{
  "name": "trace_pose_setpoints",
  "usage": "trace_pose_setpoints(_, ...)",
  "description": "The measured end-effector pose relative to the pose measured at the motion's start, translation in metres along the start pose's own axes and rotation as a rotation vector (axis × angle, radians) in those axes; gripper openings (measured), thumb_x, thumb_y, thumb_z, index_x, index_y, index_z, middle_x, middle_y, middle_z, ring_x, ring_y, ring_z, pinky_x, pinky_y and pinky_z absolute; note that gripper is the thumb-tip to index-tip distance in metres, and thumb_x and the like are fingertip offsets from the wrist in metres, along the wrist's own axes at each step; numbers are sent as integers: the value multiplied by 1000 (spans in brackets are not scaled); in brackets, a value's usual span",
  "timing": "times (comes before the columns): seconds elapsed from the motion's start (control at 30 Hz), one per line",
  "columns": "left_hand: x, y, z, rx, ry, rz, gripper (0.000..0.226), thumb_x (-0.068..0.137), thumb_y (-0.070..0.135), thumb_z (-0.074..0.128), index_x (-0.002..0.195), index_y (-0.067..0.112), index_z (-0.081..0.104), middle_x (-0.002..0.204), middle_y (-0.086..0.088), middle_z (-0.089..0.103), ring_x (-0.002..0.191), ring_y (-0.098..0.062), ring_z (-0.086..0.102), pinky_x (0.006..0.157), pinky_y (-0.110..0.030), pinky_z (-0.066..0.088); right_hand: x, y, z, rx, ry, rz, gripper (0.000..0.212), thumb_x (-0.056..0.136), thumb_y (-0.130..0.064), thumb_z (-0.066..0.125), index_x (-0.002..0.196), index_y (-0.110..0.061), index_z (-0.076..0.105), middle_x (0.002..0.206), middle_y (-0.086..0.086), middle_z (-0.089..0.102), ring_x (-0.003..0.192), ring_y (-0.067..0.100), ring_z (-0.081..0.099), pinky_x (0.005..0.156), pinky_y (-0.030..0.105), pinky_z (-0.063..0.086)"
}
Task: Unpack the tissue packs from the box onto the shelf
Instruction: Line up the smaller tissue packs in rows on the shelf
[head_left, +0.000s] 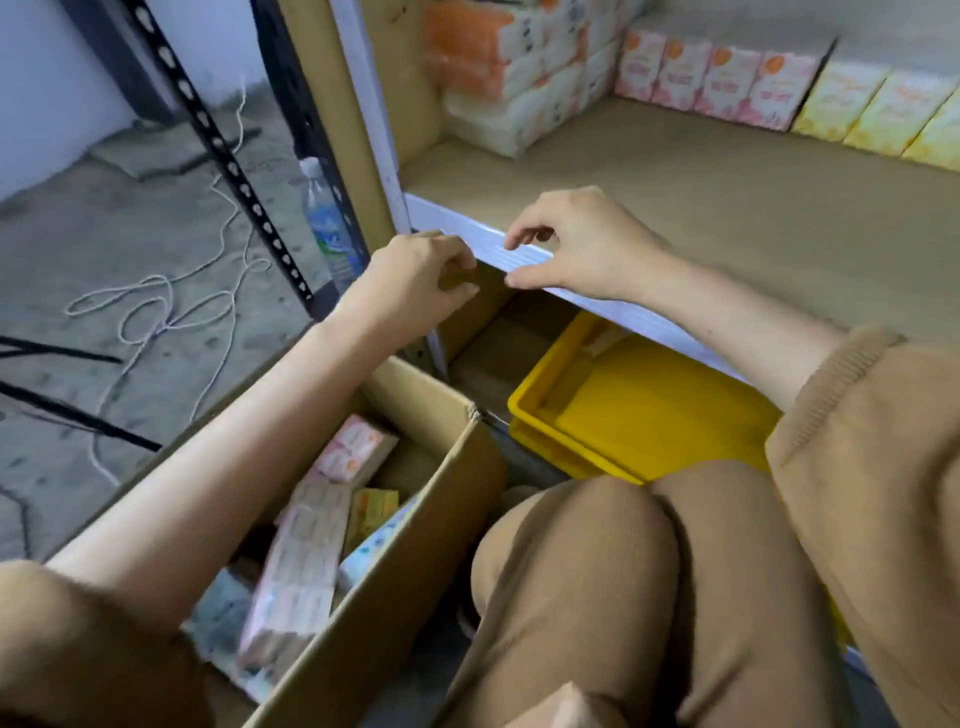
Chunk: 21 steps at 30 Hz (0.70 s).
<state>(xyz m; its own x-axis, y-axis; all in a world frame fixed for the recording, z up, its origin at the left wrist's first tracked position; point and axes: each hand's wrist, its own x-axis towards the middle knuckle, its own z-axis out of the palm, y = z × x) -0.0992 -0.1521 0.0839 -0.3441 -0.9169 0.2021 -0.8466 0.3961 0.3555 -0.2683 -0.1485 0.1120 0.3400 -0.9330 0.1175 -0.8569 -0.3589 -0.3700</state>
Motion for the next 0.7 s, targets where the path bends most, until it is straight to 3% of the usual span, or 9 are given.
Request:
trace_pose_setpoints(0.1, -42, -31, -2, 26, -46, -80, 22, 86, 16, 60, 106, 7, 65, 109, -13, 66, 104, -29, 61, 88, -36, 47, 3, -30, 31, 14, -81, -57, 37, 79, -26, 70, 113, -11, 66, 116, 10, 66, 109, 23, 58, 90, 29, 43)
trace_pose_setpoints(0.2, -84, -62, -1, 51, -67, -181, 23, 85, 13, 59, 106, 9, 65, 109, -11, 66, 102, -28, 61, 84, -29, 44, 7, -55, 64, 18, -171, -108, 38, 81, -28, 69, 115, -11, 65, 117, 9, 64, 109, 22, 58, 86, 29, 45)
trace_pose_setpoints(0.27, -108, -84, 3, 50, -102, -253, 23, 84, 13, 60, 106, 10, 66, 109, -11, 66, 102, -29, 61, 84, -31, 46, 9, -68, 88, 15, -226, -129, 38, 82, -28, 67, 116, -12, 64, 118, 7, 63, 109, 19, 57, 82, 26, 42)
trace_pose_setpoints(0.4, -144, -127, 16, 37, -199, -403, 24, 84, 16, 62, 106, 6, 64, 107, -13, 63, 104, -31, 60, 86, -36, 47, 18, -85, 137, -6, -375, -147, 38, 84, -25, 65, 119, -10, 61, 121, 10, 61, 112, 22, 55, 89, 32, 45)
trace_pose_setpoints(0.53, -173, -158, 38, 17, -246, -515, 24, 86, 16, 59, 108, 8, 63, 110, -10, 63, 106, -30, 59, 86, -34, 47, 24, -93, 179, -22, -492, -153, 35, 86, -21, 62, 119, -9, 60, 121, 9, 61, 110, 23, 56, 86, 28, 43)
trace_pose_setpoints(0.7, -189, -184, 69, -13, -324, -611, 26, 86, 17, 60, 108, 5, 60, 112, -13, 62, 107, -33, 57, 86, -36, 46, 29, -91, 227, -75, -650, -149, 39, 86, -16, 61, 123, -7, 57, 124, 13, 57, 114, 27, 55, 93, 36, 46)
